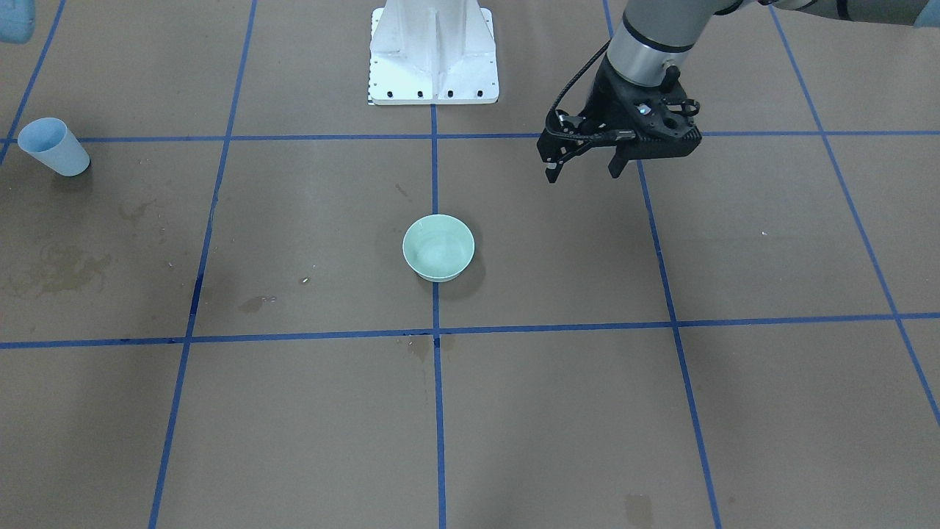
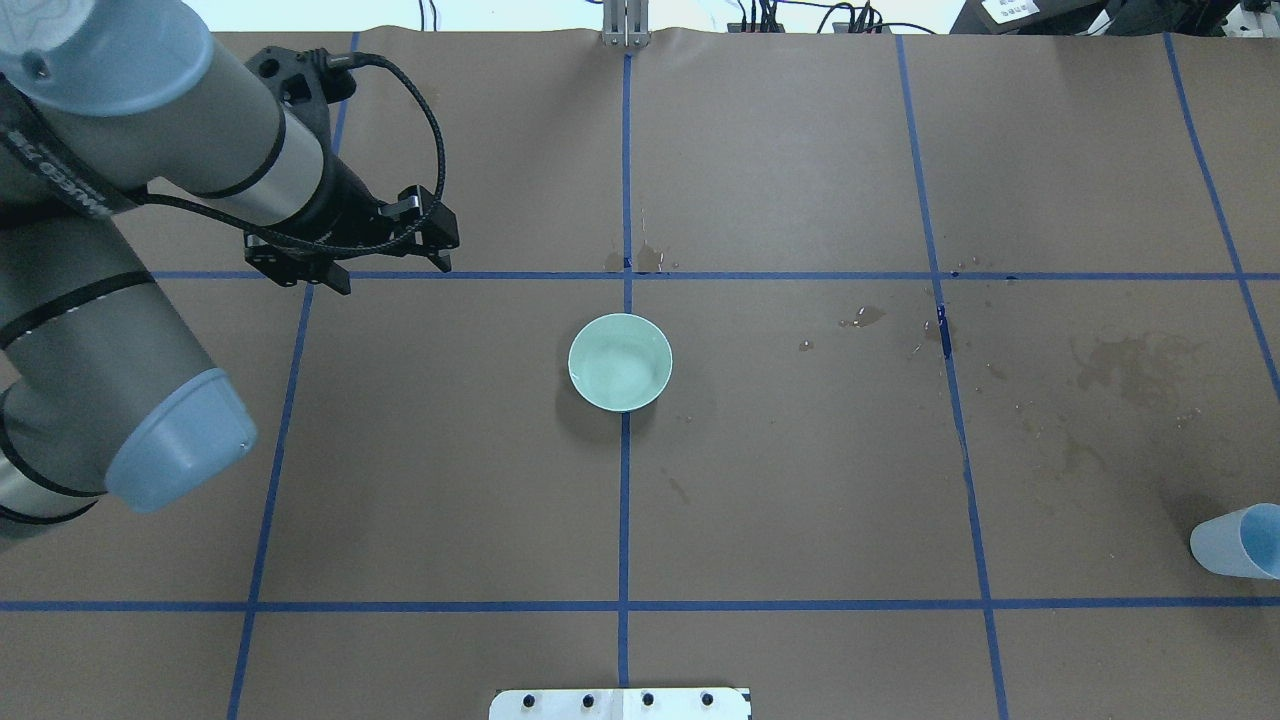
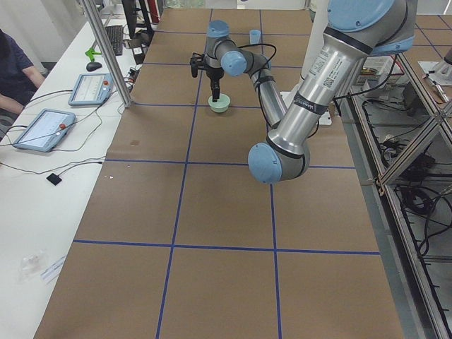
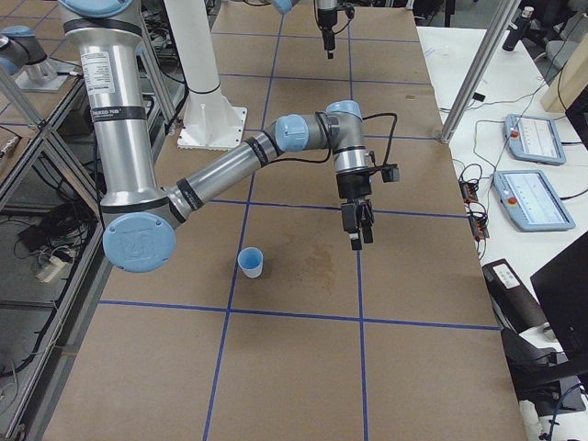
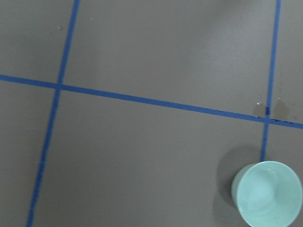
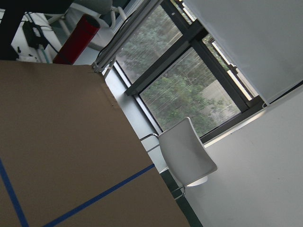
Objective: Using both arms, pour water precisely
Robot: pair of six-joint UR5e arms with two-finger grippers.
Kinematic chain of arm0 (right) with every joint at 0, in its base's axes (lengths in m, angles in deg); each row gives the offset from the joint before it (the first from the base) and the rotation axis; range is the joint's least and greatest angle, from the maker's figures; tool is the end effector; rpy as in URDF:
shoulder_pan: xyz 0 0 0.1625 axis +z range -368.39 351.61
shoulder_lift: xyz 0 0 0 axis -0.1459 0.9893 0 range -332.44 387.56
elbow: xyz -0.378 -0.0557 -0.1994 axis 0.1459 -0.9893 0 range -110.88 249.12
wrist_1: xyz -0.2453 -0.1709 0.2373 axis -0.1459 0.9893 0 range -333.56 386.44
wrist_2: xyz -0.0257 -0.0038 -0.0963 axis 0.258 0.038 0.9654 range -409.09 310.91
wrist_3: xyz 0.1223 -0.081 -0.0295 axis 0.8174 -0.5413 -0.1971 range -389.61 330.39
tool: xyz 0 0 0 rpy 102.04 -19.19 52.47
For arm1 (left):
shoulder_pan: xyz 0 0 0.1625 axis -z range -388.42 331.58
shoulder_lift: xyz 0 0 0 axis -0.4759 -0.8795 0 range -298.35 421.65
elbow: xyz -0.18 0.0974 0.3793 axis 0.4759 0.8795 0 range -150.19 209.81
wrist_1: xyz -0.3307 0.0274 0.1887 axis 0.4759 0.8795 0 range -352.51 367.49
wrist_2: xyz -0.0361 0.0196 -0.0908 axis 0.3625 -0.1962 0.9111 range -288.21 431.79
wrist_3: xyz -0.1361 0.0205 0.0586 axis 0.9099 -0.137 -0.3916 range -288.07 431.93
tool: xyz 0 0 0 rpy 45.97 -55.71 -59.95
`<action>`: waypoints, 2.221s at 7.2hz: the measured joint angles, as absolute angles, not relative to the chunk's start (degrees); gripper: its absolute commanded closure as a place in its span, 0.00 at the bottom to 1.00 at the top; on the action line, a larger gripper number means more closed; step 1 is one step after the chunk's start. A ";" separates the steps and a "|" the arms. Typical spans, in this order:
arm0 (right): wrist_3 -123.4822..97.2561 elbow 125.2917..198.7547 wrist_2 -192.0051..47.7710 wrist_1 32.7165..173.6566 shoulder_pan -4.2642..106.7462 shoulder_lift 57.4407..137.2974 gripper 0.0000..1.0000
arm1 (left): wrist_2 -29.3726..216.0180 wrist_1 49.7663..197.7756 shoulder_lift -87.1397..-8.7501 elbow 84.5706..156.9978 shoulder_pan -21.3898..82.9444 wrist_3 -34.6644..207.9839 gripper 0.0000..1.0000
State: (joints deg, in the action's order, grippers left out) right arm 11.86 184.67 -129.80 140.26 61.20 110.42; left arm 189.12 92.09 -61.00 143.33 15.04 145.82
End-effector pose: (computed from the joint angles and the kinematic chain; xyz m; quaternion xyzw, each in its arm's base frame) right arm -0.0184 -0.5009 0.5275 0.1076 0.0296 0.1878 0.9758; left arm 0.3894 -0.4579 0.2351 0.0216 0.4675 -0.1091 0.8770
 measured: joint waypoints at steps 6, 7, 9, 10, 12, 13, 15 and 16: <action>-18.34 181.57 -155.65 136.76 70.24 108.83 0.00 | 181.52 114.46 -67.30 121.90 5.68 158.17 0.01; -20.10 181.36 -157.73 136.75 70.81 108.80 0.00 | 181.32 114.82 -68.55 119.55 5.14 158.36 0.01; -21.77 180.86 -160.90 136.82 71.41 108.54 0.00 | 181.23 115.41 -69.54 116.30 4.13 158.41 0.07; -22.06 180.29 -162.02 136.96 71.46 108.01 0.00 | 181.22 116.34 -69.72 114.68 3.72 158.39 0.17; -22.29 179.33 -163.49 137.28 71.64 107.19 0.00 | 181.21 117.73 -69.96 112.86 3.01 158.45 0.33; -22.36 179.04 -164.24 137.35 71.93 107.08 0.00 | 181.23 117.80 -70.16 112.69 2.80 158.48 0.47; -22.40 178.60 -164.93 137.43 72.31 106.97 0.00 | 181.24 117.68 -70.40 112.59 2.11 158.50 0.67; -22.41 178.39 -165.21 137.44 72.38 106.90 0.00 | 181.22 117.60 -70.53 112.52 1.93 158.50 0.93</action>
